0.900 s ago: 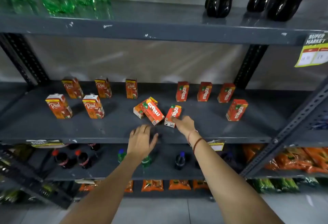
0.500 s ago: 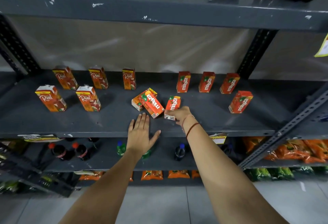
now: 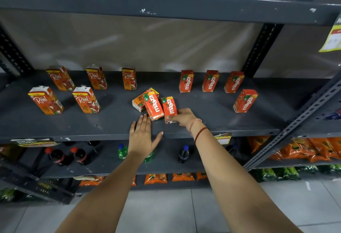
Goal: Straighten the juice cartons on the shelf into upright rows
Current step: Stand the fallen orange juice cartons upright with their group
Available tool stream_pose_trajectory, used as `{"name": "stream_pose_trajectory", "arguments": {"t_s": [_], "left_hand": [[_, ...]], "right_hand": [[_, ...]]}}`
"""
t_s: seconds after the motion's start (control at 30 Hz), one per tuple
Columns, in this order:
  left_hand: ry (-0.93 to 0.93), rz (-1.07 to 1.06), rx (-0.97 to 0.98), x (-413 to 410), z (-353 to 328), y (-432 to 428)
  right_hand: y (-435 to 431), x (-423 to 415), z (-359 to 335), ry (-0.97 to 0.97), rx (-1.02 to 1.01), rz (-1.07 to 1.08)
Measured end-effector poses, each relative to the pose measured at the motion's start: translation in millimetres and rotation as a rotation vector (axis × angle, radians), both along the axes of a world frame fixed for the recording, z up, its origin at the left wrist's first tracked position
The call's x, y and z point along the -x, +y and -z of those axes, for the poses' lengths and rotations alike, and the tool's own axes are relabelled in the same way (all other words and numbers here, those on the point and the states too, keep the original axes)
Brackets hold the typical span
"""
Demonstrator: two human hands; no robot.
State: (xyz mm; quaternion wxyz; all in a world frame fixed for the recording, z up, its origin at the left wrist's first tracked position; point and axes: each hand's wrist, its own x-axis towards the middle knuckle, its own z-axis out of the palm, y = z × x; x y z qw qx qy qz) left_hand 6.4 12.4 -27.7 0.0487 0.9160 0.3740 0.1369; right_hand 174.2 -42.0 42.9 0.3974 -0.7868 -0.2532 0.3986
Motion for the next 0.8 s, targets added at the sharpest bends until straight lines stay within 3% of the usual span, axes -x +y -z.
{"name": "stream_pose_trajectory", "arguments": {"t_s": [0.23,0.37,0.5,0.8], "left_hand": [[0.03,-0.007,-0.009,1,1,1],[0.033,-0.011,-0.004,0,1,1],[0.037,-0.008,0.006,0,1,1],[0.021,-0.007,-0.003,0,3,2]], "right_hand": [[-9,6,-5,0.019,0.045,-0.091],[-18,15,7,-0.035,-0.076,0.018],[-28,22,16,0.033,-0.205,0.177],[-41,32,2,0.155,-0.495,0.135]]}}
